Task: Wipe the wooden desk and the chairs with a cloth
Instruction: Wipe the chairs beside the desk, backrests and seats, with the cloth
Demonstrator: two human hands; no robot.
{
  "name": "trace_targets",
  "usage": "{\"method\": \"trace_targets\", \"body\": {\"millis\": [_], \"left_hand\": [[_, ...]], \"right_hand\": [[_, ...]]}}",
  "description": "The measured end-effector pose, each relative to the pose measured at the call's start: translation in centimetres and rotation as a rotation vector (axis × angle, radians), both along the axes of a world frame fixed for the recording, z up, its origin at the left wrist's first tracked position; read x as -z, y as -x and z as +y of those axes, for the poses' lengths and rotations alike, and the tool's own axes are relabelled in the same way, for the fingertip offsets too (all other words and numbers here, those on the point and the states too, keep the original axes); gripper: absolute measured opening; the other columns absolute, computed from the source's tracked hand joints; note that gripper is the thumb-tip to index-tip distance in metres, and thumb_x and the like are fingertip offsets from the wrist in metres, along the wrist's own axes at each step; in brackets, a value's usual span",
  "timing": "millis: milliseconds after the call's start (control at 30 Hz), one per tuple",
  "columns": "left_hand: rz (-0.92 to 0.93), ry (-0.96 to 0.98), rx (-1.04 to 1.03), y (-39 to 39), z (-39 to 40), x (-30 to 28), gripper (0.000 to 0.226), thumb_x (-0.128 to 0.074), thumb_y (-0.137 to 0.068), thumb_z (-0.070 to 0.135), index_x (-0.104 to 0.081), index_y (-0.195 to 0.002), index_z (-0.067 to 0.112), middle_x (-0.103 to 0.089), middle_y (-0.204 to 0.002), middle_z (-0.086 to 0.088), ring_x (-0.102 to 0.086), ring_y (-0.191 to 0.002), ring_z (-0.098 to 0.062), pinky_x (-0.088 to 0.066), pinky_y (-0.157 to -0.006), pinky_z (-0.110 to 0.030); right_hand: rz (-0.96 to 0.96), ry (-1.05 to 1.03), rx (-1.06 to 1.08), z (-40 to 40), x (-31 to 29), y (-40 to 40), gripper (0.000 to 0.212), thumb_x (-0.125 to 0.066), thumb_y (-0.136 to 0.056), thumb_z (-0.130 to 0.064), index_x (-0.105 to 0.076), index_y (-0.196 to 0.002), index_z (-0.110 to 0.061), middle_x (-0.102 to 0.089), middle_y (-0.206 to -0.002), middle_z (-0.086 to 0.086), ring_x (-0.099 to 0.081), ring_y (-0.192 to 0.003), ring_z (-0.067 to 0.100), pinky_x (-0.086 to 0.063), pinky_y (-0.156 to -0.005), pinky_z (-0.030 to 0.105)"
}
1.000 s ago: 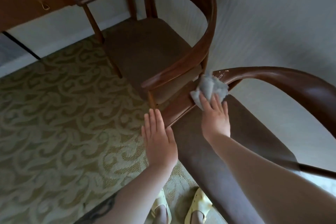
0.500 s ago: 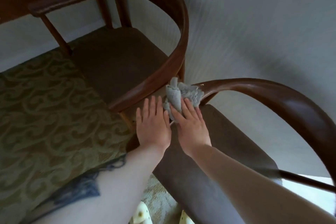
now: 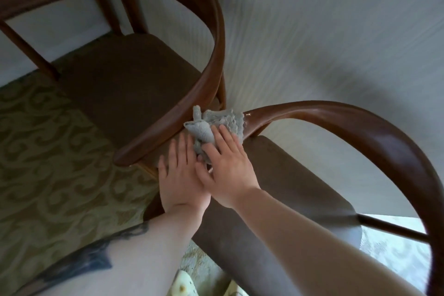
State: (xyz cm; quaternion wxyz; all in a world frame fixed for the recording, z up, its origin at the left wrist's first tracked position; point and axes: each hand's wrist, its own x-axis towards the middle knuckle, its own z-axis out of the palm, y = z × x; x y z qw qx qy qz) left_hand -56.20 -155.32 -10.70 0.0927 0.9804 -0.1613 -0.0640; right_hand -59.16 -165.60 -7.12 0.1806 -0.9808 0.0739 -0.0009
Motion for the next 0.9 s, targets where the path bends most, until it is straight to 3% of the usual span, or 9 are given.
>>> {"method": "trace_targets", "body": {"millis": [100, 167, 300, 433, 567, 667, 733, 833, 900], "left_hand": [[0.021, -0.005, 0.015, 0.1, 0.2, 0.2, 0.075, -0.044, -0.091, 0.043, -0.014, -0.154, 0.014, -0.018, -0.160, -0.005, -0.019, -0.146, -0.021, -0.028, -0.114, -0.047], [0.019, -0.031, 0.016, 0.1, 0.1, 0.1, 0.078, -0.048, -0.092, 0.043, -0.012, -0.155, 0.014, -0.017, -0.160, -0.004, -0.018, -0.147, -0.021, -0.030, -0.112, -0.047], [0.046, -0.050, 0.010, 0.2, -0.2, -0.1, 0.071, -0.033, -0.096, 0.038, 0.000, -0.155, 0.017, -0.008, -0.162, -0.001, -0.010, -0.148, -0.018, -0.026, -0.114, -0.046], [-0.005, -0.029, -0.009, 0.2, -0.1, 0.0, 0.064, -0.034, -0.096, 0.030, -0.012, -0.153, 0.014, -0.020, -0.160, -0.003, -0.021, -0.146, -0.019, -0.033, -0.110, -0.049], [-0.012, -0.040, 0.002, 0.2, -0.1, 0.2, 0.069, -0.041, -0.092, 0.033, -0.011, -0.151, 0.013, -0.023, -0.159, -0.005, -0.023, -0.145, -0.020, -0.034, -0.110, -0.049], [-0.034, -0.053, 0.001, 0.2, 0.0, 0.3, 0.062, -0.034, -0.098, 0.034, -0.015, -0.153, 0.014, -0.023, -0.159, -0.004, -0.023, -0.145, -0.019, -0.034, -0.110, -0.049], [-0.048, -0.041, -0.008, 0.1, -0.1, 0.4, 0.057, -0.021, -0.100, 0.036, -0.017, -0.153, 0.016, -0.021, -0.159, -0.003, -0.022, -0.145, -0.018, -0.031, -0.112, -0.049], [-0.097, -0.035, 0.046, 0.1, 0.0, 0.4, 0.057, -0.019, -0.100, 0.038, -0.020, -0.153, 0.017, -0.020, -0.160, -0.004, -0.019, -0.147, -0.020, -0.023, -0.113, -0.050], [-0.119, -0.014, 0.093, -0.1, -0.4, 0.1, 0.056, -0.021, -0.099, 0.037, -0.025, -0.151, 0.016, -0.023, -0.159, -0.005, -0.019, -0.147, -0.022, -0.021, -0.114, -0.048]], "right_hand": [[-0.033, -0.007, 0.038, 0.1, 0.3, -2.0, 0.051, -0.031, -0.099, -0.048, -0.050, -0.129, -0.012, -0.033, -0.154, 0.011, -0.013, -0.148, 0.025, 0.001, -0.122, 0.035], [-0.025, 0.006, 0.044, 0.4, 0.9, -2.3, 0.050, -0.024, -0.100, -0.049, -0.043, -0.134, -0.017, -0.029, -0.156, 0.009, -0.009, -0.149, 0.023, 0.001, -0.122, 0.039], [0.070, 0.068, -0.069, -0.6, 1.8, -1.7, 0.054, -0.007, -0.102, -0.050, -0.001, -0.154, -0.035, -0.002, -0.164, 0.001, 0.016, -0.148, 0.016, 0.013, -0.119, 0.038], [0.069, 0.045, -0.089, -1.0, 2.0, -2.0, 0.051, -0.008, -0.103, -0.047, -0.009, -0.153, -0.040, 0.002, -0.164, -0.002, 0.020, -0.147, 0.014, 0.014, -0.119, 0.038], [0.061, 0.048, -0.093, -1.0, 2.2, -1.9, 0.050, -0.008, -0.103, -0.048, -0.009, -0.153, -0.041, 0.003, -0.163, -0.004, 0.023, -0.145, 0.012, 0.019, -0.117, 0.035], [0.071, 0.042, -0.135, -1.6, 2.1, -2.1, 0.052, -0.006, -0.102, -0.048, 0.006, -0.152, -0.043, 0.000, -0.163, -0.005, 0.021, -0.146, 0.012, 0.019, -0.117, 0.036], [0.041, 0.074, -0.181, -3.2, 2.3, -2.2, 0.055, -0.011, -0.104, -0.047, 0.016, -0.151, -0.040, -0.012, -0.162, -0.005, 0.011, -0.149, 0.012, 0.014, -0.119, 0.039], [-0.068, 0.111, 0.035, -7.1, 2.7, -2.1, 0.059, -0.022, -0.103, -0.045, 0.005, -0.155, -0.033, -0.030, -0.157, -0.002, -0.006, -0.149, 0.013, 0.002, -0.121, 0.042], [-0.126, 0.107, 0.246, -7.5, 3.1, -1.5, 0.059, -0.027, -0.102, -0.043, -0.004, -0.155, -0.033, -0.030, -0.157, -0.001, -0.005, -0.150, 0.014, 0.001, -0.121, 0.043]]}}
